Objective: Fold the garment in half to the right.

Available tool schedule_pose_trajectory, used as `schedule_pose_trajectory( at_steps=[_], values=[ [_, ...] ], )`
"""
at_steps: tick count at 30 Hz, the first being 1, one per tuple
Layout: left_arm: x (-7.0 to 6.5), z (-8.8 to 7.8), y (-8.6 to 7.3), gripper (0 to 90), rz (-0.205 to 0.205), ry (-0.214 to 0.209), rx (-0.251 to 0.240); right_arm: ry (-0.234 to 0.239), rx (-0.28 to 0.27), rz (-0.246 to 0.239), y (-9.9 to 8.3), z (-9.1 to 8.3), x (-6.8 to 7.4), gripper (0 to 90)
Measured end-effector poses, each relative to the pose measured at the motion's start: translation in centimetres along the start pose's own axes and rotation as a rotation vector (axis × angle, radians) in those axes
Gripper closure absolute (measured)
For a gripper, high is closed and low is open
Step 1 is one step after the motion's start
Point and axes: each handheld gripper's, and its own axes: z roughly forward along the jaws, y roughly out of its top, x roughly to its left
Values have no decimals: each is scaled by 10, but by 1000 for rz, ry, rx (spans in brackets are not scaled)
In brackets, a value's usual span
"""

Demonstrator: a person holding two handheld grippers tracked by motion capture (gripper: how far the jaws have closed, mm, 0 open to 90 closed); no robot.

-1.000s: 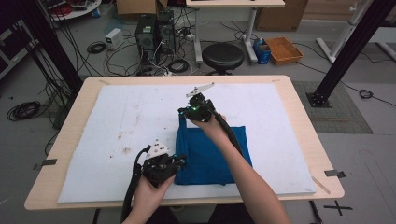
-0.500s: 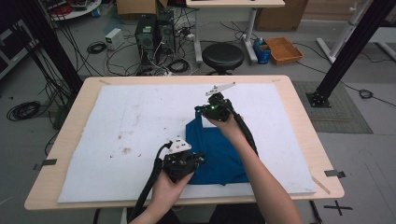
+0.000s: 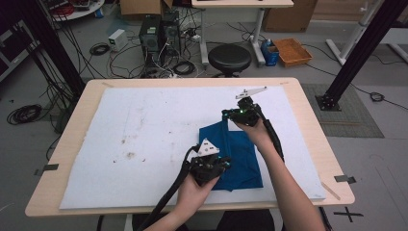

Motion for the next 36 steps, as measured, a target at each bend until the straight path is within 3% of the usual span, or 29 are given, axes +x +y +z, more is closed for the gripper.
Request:
schedule_pose_trajectory(
  at_steps=[10,21,31,33,36],
  values=[
    [-16,26,0,850,7,-40,23,-34,47,22,-23,-14,-20,878],
    [-26,49,-1,850,2,-63,39,-91,76,22,-40,-26,-33,878],
    [-34,66,-1,848,0,-87,60,-106,111,45,-54,-31,-47,875],
    [-34,68,-2,814,-2,-108,62,-117,122,44,-55,-31,-47,871],
    [-36,67,-2,669,-1,-139,66,-140,121,40,-55,-33,-47,837]
  ],
)
